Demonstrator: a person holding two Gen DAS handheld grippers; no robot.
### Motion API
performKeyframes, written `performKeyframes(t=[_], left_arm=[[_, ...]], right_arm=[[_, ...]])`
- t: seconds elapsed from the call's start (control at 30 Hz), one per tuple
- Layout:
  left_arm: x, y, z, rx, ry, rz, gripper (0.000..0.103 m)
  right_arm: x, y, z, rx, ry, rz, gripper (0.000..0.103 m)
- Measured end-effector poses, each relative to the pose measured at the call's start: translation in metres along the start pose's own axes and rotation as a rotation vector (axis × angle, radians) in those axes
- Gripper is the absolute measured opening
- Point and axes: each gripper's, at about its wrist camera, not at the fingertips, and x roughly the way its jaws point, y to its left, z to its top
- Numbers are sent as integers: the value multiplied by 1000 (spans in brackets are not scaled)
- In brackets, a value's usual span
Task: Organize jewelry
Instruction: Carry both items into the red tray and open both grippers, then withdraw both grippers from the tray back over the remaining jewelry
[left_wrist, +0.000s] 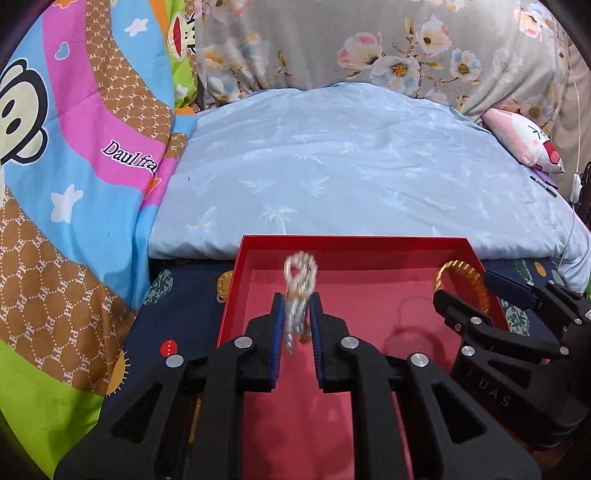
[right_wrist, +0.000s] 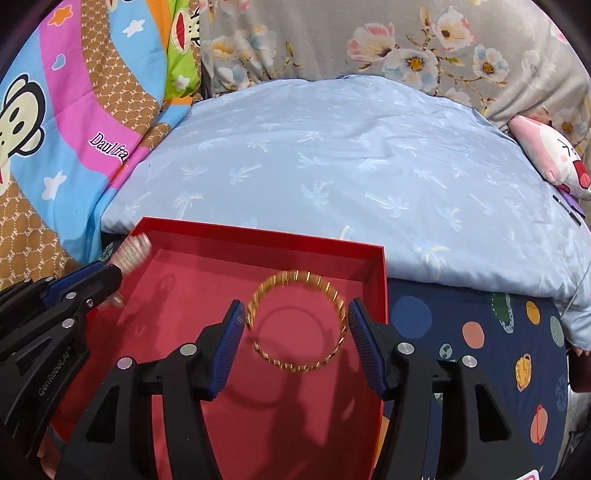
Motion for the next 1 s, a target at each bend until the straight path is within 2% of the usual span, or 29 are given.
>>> performKeyframes(t=[0.1, 0.3, 0.37, 0.47, 0.73, 1.0], left_arm=[[4, 1, 0, -4, 8, 5, 16], [1, 7, -2, -16, 13, 9, 20], [-7, 12, -4, -21, 5, 15, 29], [-21, 19, -9, -21, -9, 32, 31], [-73, 37, -41, -61, -14, 29, 32], [-118, 43, -88, -79, 6, 33, 33]], right_arm=[[-2, 2, 1, -13, -22, -20, 66], [-10, -4, 1, 15, -31, 3, 67], [-16, -5, 0, 24, -36, 10, 68], [-31, -8, -8, 45, -41, 27, 70], [-88, 0, -53, 47, -81, 45, 71], [-131, 13, -120, 60, -46, 62, 72]])
